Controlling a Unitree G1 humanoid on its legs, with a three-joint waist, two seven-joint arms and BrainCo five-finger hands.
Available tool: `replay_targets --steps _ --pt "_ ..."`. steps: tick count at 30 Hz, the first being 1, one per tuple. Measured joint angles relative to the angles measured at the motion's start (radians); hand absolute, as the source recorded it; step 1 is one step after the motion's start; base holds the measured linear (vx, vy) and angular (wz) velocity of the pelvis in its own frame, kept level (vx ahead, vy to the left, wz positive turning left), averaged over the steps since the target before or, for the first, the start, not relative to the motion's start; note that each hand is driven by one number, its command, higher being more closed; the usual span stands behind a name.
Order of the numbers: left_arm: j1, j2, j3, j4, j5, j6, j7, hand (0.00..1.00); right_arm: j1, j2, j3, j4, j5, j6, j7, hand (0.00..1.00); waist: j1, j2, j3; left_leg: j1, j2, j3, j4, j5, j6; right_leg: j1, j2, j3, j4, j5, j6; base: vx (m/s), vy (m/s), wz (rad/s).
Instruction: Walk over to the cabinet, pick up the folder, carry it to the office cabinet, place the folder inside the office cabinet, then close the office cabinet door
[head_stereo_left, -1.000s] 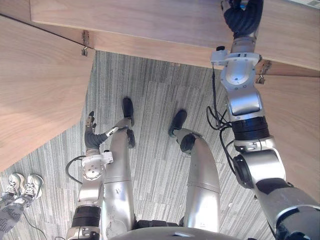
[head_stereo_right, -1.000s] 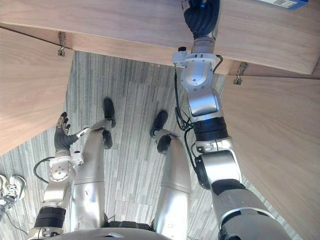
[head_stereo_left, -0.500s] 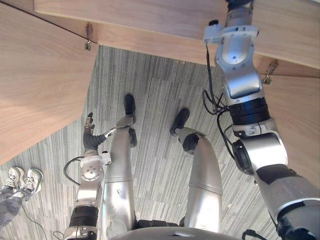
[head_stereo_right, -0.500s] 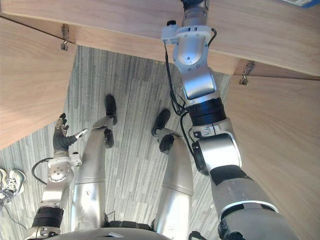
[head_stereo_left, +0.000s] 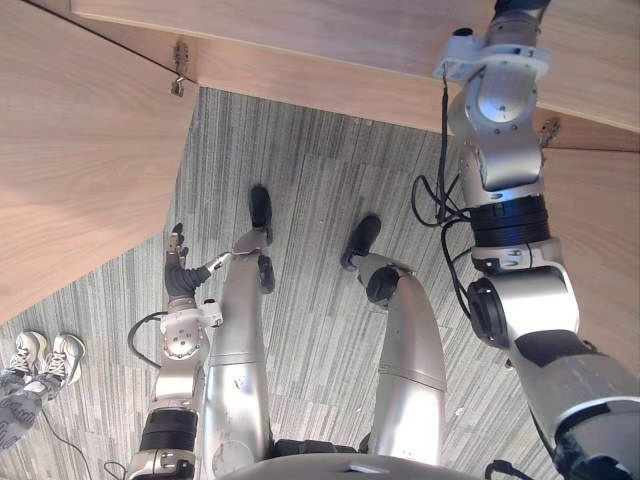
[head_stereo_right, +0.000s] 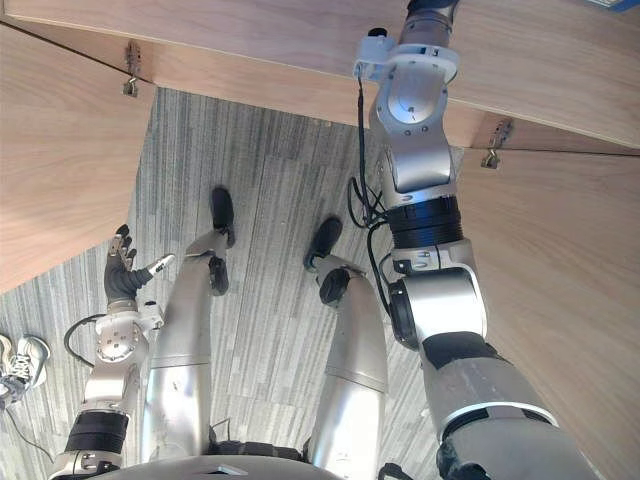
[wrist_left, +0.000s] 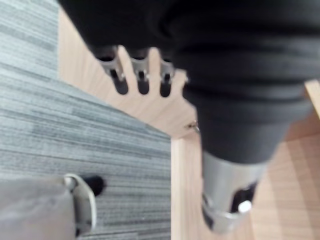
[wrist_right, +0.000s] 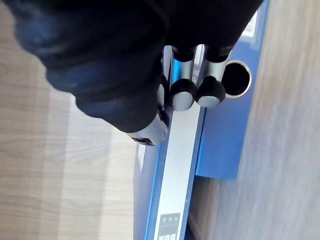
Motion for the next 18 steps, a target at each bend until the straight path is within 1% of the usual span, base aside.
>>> replay_targets --steps 2,5,6,8,9,12,13,14,15,16,17,18 --pt "0.000 -0.001 0.000 0.000 0.001 0.002 0.000 0.00 0.073 -0.003 0.000 -0.035 -0.010 0.006 0.000 1.00 -0.002 0.000 0.000 0.001 0.008 -0.001 0.017 -0.004 0.000 0.007 0.004 0.000 0.005 0.000 0.000 -0.03 -0.020 -0.09" --pt "0.001 -0.002 -0.002 0.002 0.004 0.011 -0.003 0.00 0.241 0.000 0.007 -0.165 -0.073 0.008 0.001 1.00 -0.003 0.000 0.000 0.014 0.027 -0.001 0.058 -0.033 0.003 0.030 0.018 0.005 0.019 -0.004 0.003 -0.06 -0.021 -0.18" --pt "0.002 -0.001 -0.002 0.003 0.006 0.016 -0.004 0.00 0.312 0.001 0.014 -0.230 -0.092 0.006 0.002 1.00 -0.008 0.000 0.000 0.029 0.033 0.001 0.075 -0.048 0.006 0.046 0.021 0.012 0.028 -0.016 0.011 -0.07 -0.016 -0.18" --pt "0.002 0.000 -0.007 0.017 0.015 0.020 -0.012 0.00 0.419 0.000 0.036 -0.317 -0.128 0.003 0.007 1.00 -0.018 -0.001 -0.001 0.068 0.042 0.019 0.096 -0.078 0.014 0.083 0.025 0.021 0.035 -0.023 0.009 -0.07 -0.011 -0.16" --pt "0.003 0.000 -0.015 0.035 0.024 0.022 -0.024 0.00 0.483 0.001 0.053 -0.364 -0.149 0.000 0.018 1.00 -0.022 -0.002 -0.001 0.104 0.056 0.034 0.105 -0.090 0.014 0.117 0.032 0.028 0.032 -0.026 0.006 -0.07 -0.012 -0.19" --pt "0.006 0.000 -0.036 0.049 0.049 0.025 -0.033 0.00 0.596 0.002 0.069 -0.458 -0.157 -0.026 0.028 1.00 -0.025 -0.004 -0.005 0.165 0.071 0.052 0.102 -0.102 0.017 0.179 0.037 0.026 0.007 -0.030 0.005 -0.07 -0.001 -0.19" --pt "0.005 0.000 -0.042 0.066 0.055 0.027 -0.038 0.00 0.661 0.011 0.080 -0.512 -0.159 -0.044 0.049 1.00 -0.030 -0.004 -0.006 0.200 0.074 0.056 0.103 -0.110 0.020 0.217 0.037 0.024 -0.003 -0.030 0.009 -0.05 0.018 -0.13" --pt "0.005 0.000 -0.044 0.077 0.063 0.029 -0.043 0.00 0.686 0.021 0.086 -0.527 -0.159 -0.052 0.060 1.00 -0.034 -0.004 -0.006 0.216 0.074 0.058 0.104 -0.114 0.019 0.233 0.037 0.025 -0.006 -0.030 0.010 -0.04 0.025 -0.09" --pt "0.010 0.000 -0.048 0.102 0.075 0.032 -0.044 0.00 0.732 0.047 0.105 -0.536 -0.164 -0.068 0.073 1.00 -0.040 -0.008 -0.014 0.247 0.078 0.064 0.107 -0.125 0.019 0.265 0.039 0.026 -0.015 -0.029 0.015 0.00 0.021 -0.14" --pt "0.015 0.000 -0.050 0.127 0.088 0.036 -0.046 0.00 0.781 0.074 0.128 -0.536 -0.164 -0.074 0.100 1.00 -0.041 -0.017 -0.026 0.282 0.087 0.075 0.108 -0.137 0.019 0.298 0.046 0.031 -0.027 -0.026 0.025 0.01 0.020 -0.19" --pt "0.019 -0.001 -0.050 0.137 0.092 0.040 -0.047 0.00 0.806 0.085 0.141 -0.536 -0.164 -0.075 0.112 1.00 -0.041 -0.020 -0.032 0.300 0.091 0.078 0.110 -0.145 0.017 0.318 0.050 0.032 -0.034 -0.023 0.031 0.04 0.027 -0.22" --pt "0.030 -0.001 -0.052 0.157 0.102 0.042 -0.053 0.00 0.859 0.104 0.167 -0.536 -0.164 -0.082 0.140 1.00 -0.045 -0.025 -0.050 0.338 0.098 0.081 0.116 -0.161 0.017 0.361 0.056 0.033 -0.048 -0.025 0.034 0.04 0.026 -0.15"
